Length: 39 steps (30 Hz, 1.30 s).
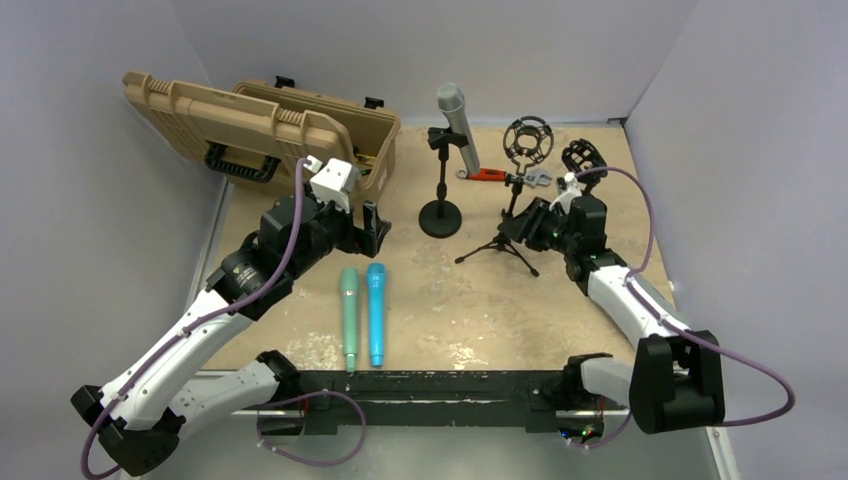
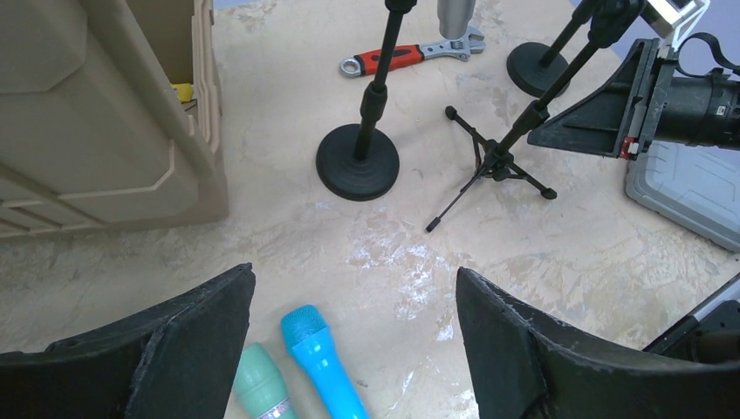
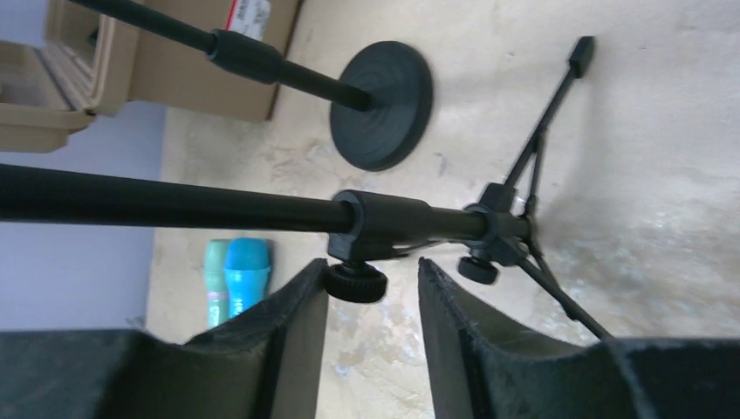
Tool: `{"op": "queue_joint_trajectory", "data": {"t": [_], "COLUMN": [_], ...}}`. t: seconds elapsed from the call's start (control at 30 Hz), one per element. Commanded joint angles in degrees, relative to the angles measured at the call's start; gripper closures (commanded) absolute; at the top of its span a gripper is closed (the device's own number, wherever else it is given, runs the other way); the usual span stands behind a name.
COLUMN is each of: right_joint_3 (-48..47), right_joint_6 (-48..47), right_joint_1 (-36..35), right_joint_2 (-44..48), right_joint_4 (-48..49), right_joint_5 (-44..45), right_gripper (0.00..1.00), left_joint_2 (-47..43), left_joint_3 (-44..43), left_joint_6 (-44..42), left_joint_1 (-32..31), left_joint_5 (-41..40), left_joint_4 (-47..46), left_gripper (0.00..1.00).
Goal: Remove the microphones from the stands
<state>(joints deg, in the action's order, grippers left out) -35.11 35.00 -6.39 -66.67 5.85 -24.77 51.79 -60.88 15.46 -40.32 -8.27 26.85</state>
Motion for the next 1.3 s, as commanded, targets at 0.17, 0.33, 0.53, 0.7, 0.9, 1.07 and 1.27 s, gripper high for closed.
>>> {"op": "queue_joint_trajectory", "data": {"t": [0.17, 0.33, 0.53, 0.7, 0.9, 1.07, 1.27], "right_joint_3": [-3.03, -7.88, -9.77, -10.58, -9.27, -6.34, -1.89], "right_joint_6": [-4.68, -11.67, -13.23, -14.63, -12.37, -9.95, -6.78], "right_joint_1": [0.30, -7.48, -12.85, -13.78, -13.46, -6.72, 2.83], "right_joint_2": [1.18, 3.37, 1.36, 1.38, 4.17, 5.31, 5.24], "right_joint_4": [-3.81, -15.39, -18.03, -16.91, -13.51, -9.50, -3.79], "right_joint_5": [7.25, 31.77, 43.17, 41.29, 31.43, 16.71, 1.29], "right_gripper": [0.91, 1.00, 0.98, 0.87, 0.53, 0.43, 0.42], "left_joint_2": [-0.88, -0.81, -0.40, 0.27, 0.47, 0.22, -0.32], "left_joint_3": [-2.48, -2.40, -2.32, -2.31, -2.31, -2.40, -2.40], "left_joint_6": [0.05, 0.18, 0.27, 0.18, 0.31, 0.28, 0.27], "left_joint_1": [-0.38, -0.39, -0.39, -0.38, -0.43, -0.39, -0.39], "left_joint_5": [-0.16, 0.01, -0.05, -0.52, -0.25, -0.32, -0.43], "left_joint_4": [-0.66, -0.78, -0.71, -0.66, -0.65, -0.61, -0.60], "left_gripper": [0.17, 0.17, 0.17, 0.17, 0.17, 0.17, 0.17]}}
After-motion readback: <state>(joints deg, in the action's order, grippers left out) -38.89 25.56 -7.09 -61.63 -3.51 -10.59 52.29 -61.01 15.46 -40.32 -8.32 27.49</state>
